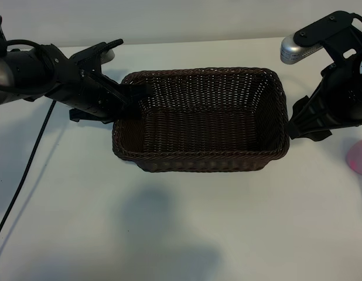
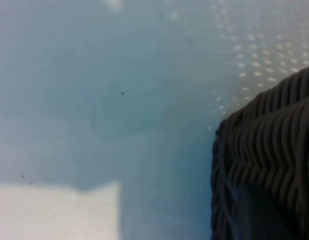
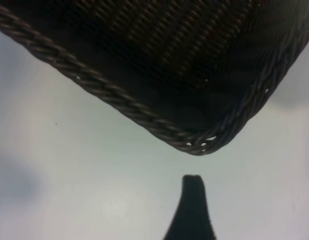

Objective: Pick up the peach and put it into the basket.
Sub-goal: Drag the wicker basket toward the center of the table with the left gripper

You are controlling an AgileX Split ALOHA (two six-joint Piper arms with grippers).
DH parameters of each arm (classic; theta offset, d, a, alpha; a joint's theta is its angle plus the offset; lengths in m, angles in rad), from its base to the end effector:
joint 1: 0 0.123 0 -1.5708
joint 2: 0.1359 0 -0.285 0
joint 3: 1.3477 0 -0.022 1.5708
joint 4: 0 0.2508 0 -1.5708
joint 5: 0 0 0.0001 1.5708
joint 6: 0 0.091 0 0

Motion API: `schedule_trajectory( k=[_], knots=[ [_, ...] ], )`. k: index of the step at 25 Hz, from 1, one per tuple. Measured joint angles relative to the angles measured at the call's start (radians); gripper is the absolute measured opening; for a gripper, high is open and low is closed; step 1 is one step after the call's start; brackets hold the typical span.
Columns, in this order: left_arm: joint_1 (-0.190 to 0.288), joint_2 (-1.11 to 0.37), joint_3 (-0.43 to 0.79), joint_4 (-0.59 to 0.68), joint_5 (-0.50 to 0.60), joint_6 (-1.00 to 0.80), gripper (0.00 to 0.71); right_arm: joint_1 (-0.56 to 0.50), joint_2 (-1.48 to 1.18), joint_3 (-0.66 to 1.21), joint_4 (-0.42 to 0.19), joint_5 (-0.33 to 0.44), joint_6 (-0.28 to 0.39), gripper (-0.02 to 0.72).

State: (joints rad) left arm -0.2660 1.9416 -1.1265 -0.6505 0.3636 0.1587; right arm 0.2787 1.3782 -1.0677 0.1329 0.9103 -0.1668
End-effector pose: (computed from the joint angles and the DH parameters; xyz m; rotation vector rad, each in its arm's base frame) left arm 0.3677 -0.1206 0.1459 -0.1754 2.6492 -0.5355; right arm 0.2588 0.0840 0.2916 -0.5205 2.6550 0.2000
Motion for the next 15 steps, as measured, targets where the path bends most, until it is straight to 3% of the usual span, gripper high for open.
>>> schedule_trajectory(
  k=[2,9,11,15],
  knots=[
    [0.000,0.000,0.000,-0.007,0.000,-0.003,0.250,0.000,0.000,0.000,0.000,0.000,0.000,0.559],
    [0.000,0.000,-0.001,-0.013,0.019,-0.004,0.617,0.000,0.000,0.000,0.000,0.000,0.000,0.559],
    [0.000,-0.002,-0.001,-0.013,0.021,-0.005,0.664,0.000,0.000,0.000,0.000,0.000,0.000,0.559],
    [0.000,-0.025,-0.001,-0.008,0.026,-0.006,0.678,0.000,0.000,0.000,0.000,0.000,0.000,0.559]
  ],
)
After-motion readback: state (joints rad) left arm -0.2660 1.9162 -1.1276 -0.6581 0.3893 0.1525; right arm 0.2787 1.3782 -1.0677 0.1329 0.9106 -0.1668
